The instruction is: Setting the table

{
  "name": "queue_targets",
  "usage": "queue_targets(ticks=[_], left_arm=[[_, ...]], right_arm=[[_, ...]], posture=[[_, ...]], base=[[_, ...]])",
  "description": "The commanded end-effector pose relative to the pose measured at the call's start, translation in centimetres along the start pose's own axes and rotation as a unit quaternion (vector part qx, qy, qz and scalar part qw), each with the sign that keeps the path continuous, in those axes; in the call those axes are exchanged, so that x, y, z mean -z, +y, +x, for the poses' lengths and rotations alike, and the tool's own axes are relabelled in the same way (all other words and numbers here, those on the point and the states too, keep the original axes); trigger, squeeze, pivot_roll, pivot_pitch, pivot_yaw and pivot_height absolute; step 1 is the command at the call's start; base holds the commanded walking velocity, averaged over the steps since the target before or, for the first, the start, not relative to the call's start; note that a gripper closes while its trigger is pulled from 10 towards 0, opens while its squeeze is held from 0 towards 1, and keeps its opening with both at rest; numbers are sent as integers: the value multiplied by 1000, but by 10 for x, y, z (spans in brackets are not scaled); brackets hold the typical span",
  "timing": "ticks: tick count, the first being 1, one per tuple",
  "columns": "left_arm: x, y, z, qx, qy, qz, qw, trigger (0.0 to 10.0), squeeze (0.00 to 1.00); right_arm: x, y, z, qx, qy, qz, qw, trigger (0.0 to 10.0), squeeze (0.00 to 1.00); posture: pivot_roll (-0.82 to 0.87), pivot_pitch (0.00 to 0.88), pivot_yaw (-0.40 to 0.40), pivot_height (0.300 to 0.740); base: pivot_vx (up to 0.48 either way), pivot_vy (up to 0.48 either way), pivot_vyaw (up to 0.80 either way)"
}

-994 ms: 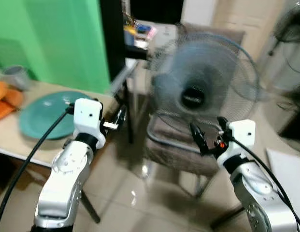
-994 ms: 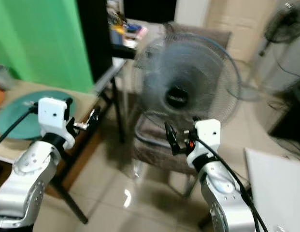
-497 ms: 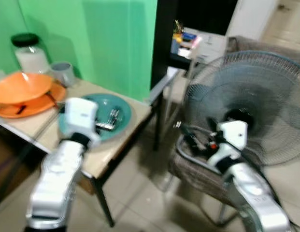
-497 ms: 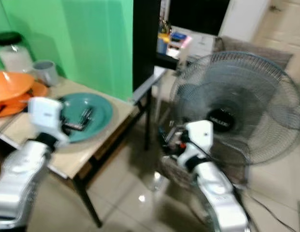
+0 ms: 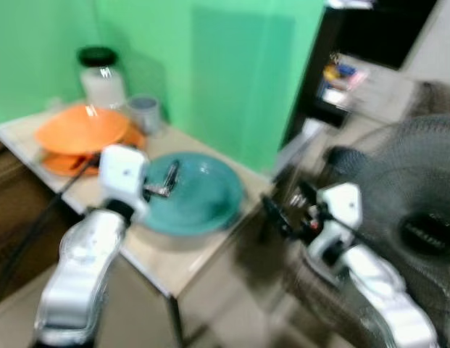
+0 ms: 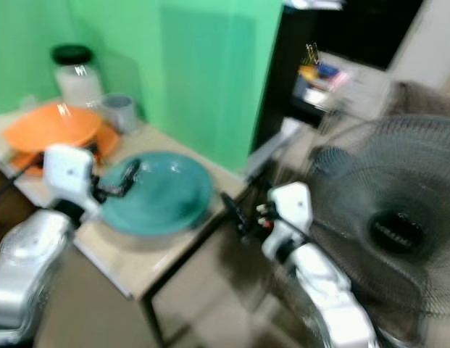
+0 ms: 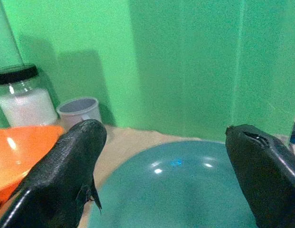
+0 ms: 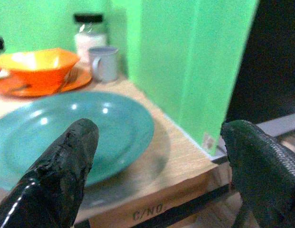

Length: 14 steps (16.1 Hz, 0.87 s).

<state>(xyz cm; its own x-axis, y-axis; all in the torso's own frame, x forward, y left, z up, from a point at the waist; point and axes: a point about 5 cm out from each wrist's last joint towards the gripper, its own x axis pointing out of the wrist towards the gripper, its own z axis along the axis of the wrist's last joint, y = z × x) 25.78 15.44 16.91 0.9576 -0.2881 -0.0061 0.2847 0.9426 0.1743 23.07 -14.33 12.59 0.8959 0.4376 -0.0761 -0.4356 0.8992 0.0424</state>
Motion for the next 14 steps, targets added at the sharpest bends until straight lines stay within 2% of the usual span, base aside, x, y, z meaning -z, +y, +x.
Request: queue_targets(ticks=[1, 6, 9, 10, 11, 13, 14], left_arm=[[-4, 4, -2, -2, -4, 10, 1000, 10000, 0], [0, -1, -4, 20, 10, 13, 1000, 10000, 0], [3, -5, -6, 47, 22, 18, 998, 10000, 0], [6, -5, -7, 68, 32, 23, 997, 10000, 0], [11, -6, -7, 102, 44, 36, 993, 10000, 0], [17, -5, -5, 120, 56, 47, 990, 10000, 0], [26, -1, -3, 156, 76, 69, 982, 10000, 0]], right_arm=[[-3, 2, 1, -18, -12, 6, 1000, 10000, 1000], [-1, -14, -3, -12, -1, 13, 1000, 10000, 1000], [-1, -15, -3, -17, -3, 25, 1000, 10000, 1000], [-1, -17, -2, -8, 2, 41, 999, 10000, 1000], [2, -21, 1, 11, 13, 82, 997, 10000, 1000], [3, -25, 4, 24, 10, 105, 994, 10000, 1000], [0, -27, 7, 21, -2, 125, 992, 10000, 1000]], posture=[[35, 0, -47, 740], [37, 0, -53, 740], [36, 0, -55, 740], [34, 0, -58, 740], [36, 0, -63, 740], [34, 0, -62, 740], [31, 0, -62, 740]], base=[[371, 0, 800], [58, 0, 0], [0, 0, 0], [0, 0, 0], [0, 0, 0], [0, 0, 0], [0, 0, 0]])
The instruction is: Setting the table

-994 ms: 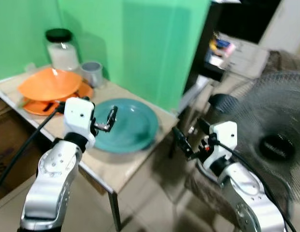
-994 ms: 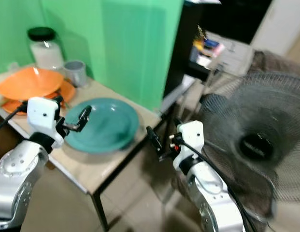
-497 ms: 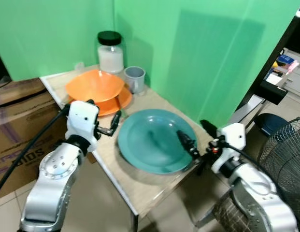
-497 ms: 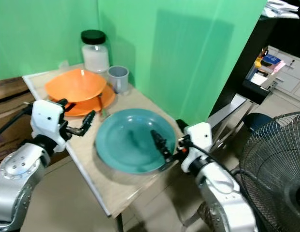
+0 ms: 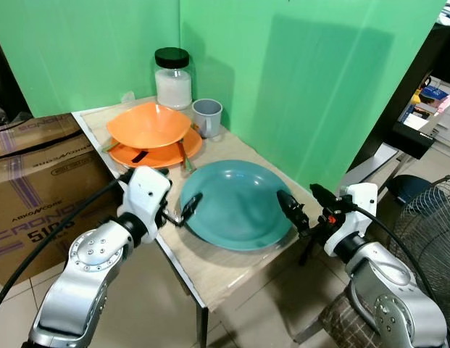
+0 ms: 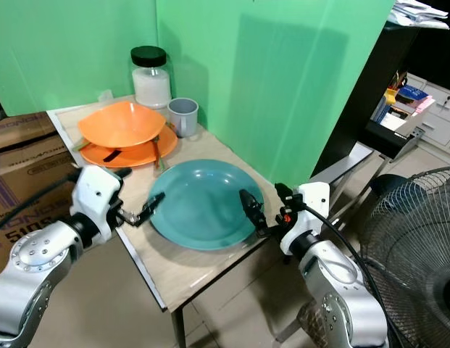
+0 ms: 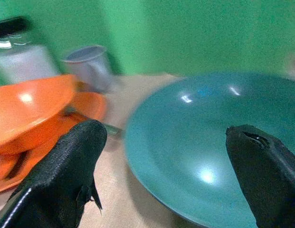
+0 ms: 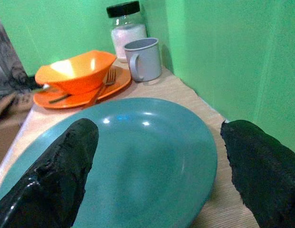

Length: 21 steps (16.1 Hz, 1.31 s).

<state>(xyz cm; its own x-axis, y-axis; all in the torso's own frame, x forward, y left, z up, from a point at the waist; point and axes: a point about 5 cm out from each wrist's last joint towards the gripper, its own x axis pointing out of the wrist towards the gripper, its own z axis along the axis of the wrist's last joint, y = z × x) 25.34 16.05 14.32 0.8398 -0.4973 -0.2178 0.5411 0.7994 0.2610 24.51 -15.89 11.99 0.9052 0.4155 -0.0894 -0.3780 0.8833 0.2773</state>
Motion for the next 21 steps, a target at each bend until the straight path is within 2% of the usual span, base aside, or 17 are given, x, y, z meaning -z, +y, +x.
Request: queue_targets(ticks=[1, 3, 5, 7, 8, 9, 11, 13, 15, 18, 21], left_arm=[[3, 1, 3, 27, 7, 16, 999, 10000, 0], [14, 9, 7, 65, 30, 45, 996, 10000, 0], [21, 14, 11, 66, 32, 48, 996, 10000, 0], [29, 19, 15, 70, 39, 49, 996, 10000, 0], [32, 19, 15, 75, 43, 52, 995, 10000, 0], [35, 20, 16, 79, 45, 53, 994, 10000, 0], [43, 17, 12, 87, 54, 57, 993, 10000, 0], [47, 15, 11, 91, 54, 58, 993, 10000, 0], [49, 13, 11, 93, 52, 57, 993, 10000, 0], [51, 8, 10, 97, 47, 57, 993, 10000, 0], [53, 6, 9, 99, 47, 57, 992, 10000, 0]], right_arm=[[-7, -5, 2, 5, -13, 13, 1000, 10000, 1000], [-4, -12, 12, 35, 11, 6, 999, 10000, 1000], [-1, -13, 17, 38, 23, 41, 998, 10000, 1000], [-3, -9, 22, 27, 27, 43, 998, 10000, 1000], [-3, -8, 23, 25, 33, 48, 998, 10000, 831], [-2, -9, 23, 28, 40, 50, 998, 10000, 0], [2, -12, 22, 46, 79, 80, 993, 10000, 0], [2, -11, 22, 33, 91, 92, 991, 10000, 0], [5, -5, 21, 1, 123, 108, 986, 10000, 0], [16, 2, 24, -3, 180, 116, 977, 10000, 0], [17, 4, 27, -4, 188, 124, 974, 10000, 0]], posture=[[31, 0, -62, 740], [25, 0, -56, 740], [23, 0, -53, 740], [23, 0, -53, 740], [16, 0, -48, 740], [16, 0, -48, 740], [13, 0, -51, 740], [13, 0, -51, 740], [15, 0, -57, 740], [18, 0, -63, 740], [17, 0, -63, 740]], base=[[0, 0, 0], [0, 0, 0], [0, 0, 0], [0, 0, 0], [0, 0, 0], [0, 0, 0], [0, 0, 0], [0, 0, 0], [0, 0, 0], [0, 0, 0], [0, 0, 0]])
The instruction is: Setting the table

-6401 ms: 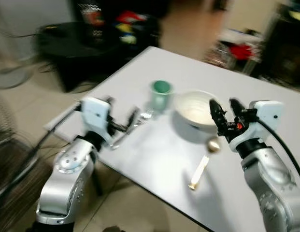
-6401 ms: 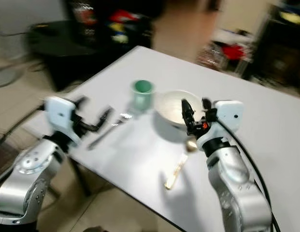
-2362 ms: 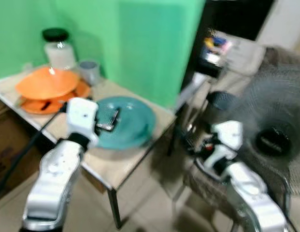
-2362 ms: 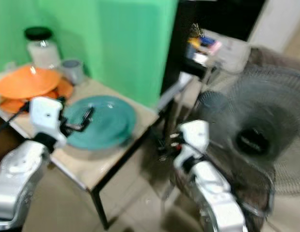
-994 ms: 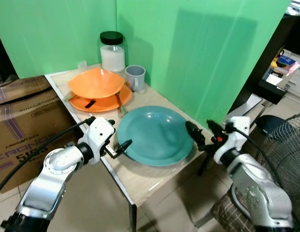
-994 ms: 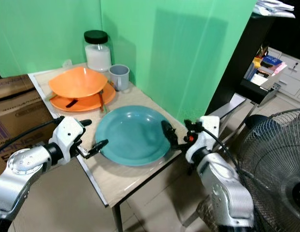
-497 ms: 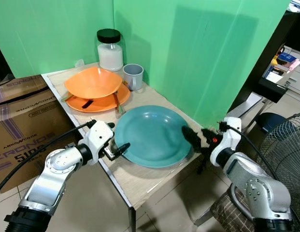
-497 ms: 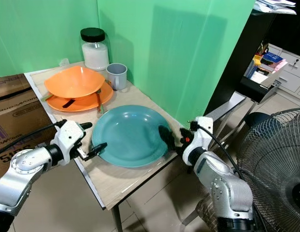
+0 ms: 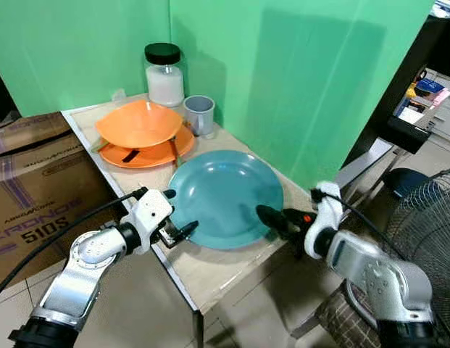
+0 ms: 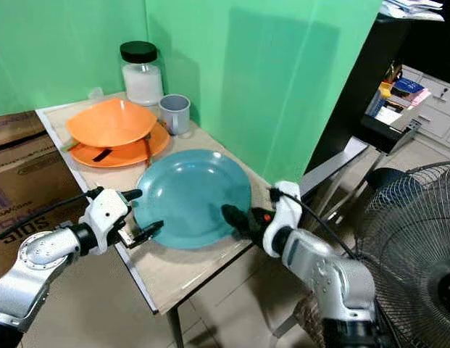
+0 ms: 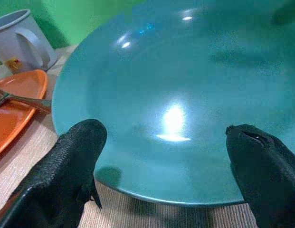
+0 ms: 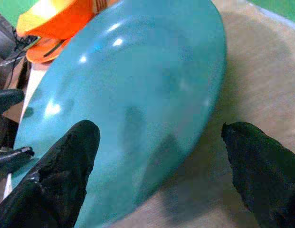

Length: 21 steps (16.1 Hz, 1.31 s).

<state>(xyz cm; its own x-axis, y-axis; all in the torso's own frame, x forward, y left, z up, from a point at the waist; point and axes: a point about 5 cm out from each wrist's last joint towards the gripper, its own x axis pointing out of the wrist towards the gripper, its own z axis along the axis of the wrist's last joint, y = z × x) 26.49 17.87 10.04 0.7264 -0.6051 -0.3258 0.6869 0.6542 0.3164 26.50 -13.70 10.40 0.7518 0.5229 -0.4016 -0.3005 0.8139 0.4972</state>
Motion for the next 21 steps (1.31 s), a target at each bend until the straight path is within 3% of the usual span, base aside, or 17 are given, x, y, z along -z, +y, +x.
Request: queue_targets(ticks=[1, 6, 7, 8, 21], left_arm=[[8, -6, 1, 11, 17, -2, 1000, 10000, 0], [10, -8, 0, 14, 18, -2, 1000, 10000, 0], [10, -9, 0, 15, 17, -2, 1000, 10000, 0], [10, -9, 0, 16, 17, -2, 1000, 10000, 0], [9, -11, 2, 22, 15, 6, 1000, 10000, 0]], right_arm=[[-1, -1, 4, 4, 9, 11, 1000, 10000, 0], [-6, 7, 14, -21, 13, 22, 999, 10000, 0], [-3, 9, 19, -24, 23, 35, 999, 5843, 0], [-1, 10, 23, -26, 31, 49, 998, 0, 0], [1, 10, 28, -31, 42, 87, 995, 0, 0]], posture=[[16, 0, -63, 740], [16, 0, -63, 740], [18, 0, -70, 740], [18, 0, -70, 740], [16, 0, -69, 740]], base=[[0, 0, 0], [0, 0, 0], [0, 0, 0], [0, 0, 0], [0, 0, 0]])
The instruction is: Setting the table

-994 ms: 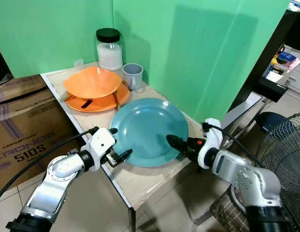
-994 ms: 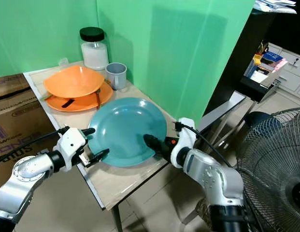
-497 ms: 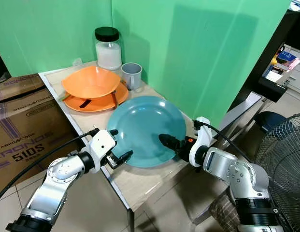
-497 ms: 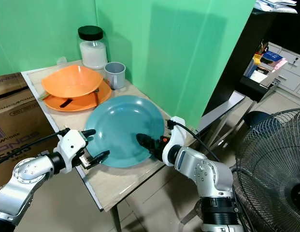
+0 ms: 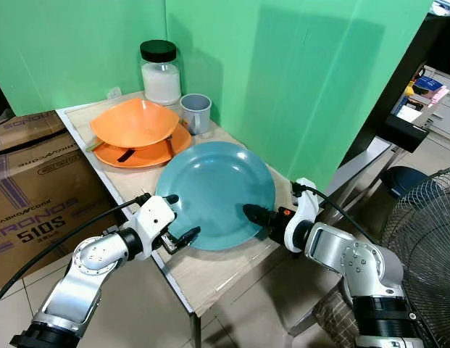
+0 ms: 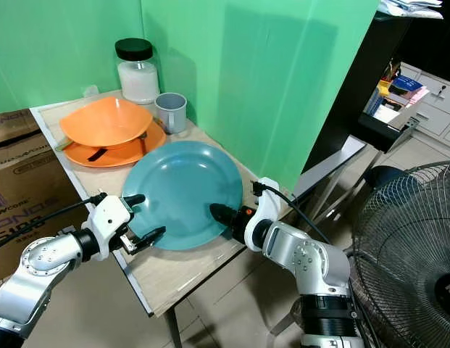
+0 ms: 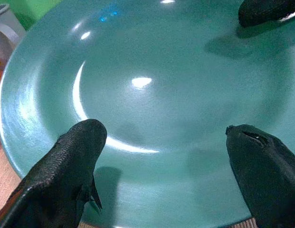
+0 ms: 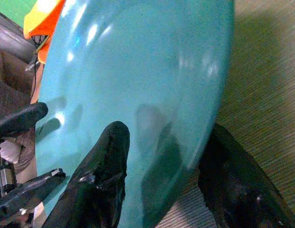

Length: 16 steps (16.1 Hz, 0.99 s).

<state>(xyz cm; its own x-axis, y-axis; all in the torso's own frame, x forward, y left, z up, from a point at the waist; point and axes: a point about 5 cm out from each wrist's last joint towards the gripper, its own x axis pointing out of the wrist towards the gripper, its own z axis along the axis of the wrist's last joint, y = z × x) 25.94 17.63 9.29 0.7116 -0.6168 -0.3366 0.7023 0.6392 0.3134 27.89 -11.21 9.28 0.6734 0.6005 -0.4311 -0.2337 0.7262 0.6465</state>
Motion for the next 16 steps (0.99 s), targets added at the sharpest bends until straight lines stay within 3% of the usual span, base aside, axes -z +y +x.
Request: queue_targets(ticks=[1, 7, 10, 11, 12, 16], left_arm=[[3, -3, 3, 12, 13, 5, 1000, 10000, 0], [-2, 1, 5, -2, 3, 17, 1000, 10000, 0], [-18, 12, 3, -39, -29, 13, 999, 10000, 0], [-31, 18, 0, -57, -66, -9, 996, 10000, 769], [-35, 19, -1, -64, -76, -16, 995, 10000, 1000], [-63, 34, -17, -132, -144, -44, 980, 10000, 1000]], right_arm=[[-6, 0, 0, 1, -5, 3, 1000, 0, 0], [-9, 0, 0, 0, -13, 15, 1000, 0, 0], [-15, 0, -3, -12, -38, 28, 999, 0, 0], [-19, 0, -6, -20, -54, 41, 997, 0, 0], [-20, 0, -7, -21, -58, 45, 997, 0, 0], [-26, 2, -14, -35, -88, 74, 993, 0, 0]], posture=[[17, 0, -69, 740], [17, 0, -70, 740], [17, 0, -69, 740], [17, 0, -68, 740], [17, 0, -68, 740], [19, 0, -67, 740]], base=[[0, 0, 0], [0, 0, 0], [0, 0, 0], [0, 0, 0], [0, 0, 0], [0, 0, 0]])
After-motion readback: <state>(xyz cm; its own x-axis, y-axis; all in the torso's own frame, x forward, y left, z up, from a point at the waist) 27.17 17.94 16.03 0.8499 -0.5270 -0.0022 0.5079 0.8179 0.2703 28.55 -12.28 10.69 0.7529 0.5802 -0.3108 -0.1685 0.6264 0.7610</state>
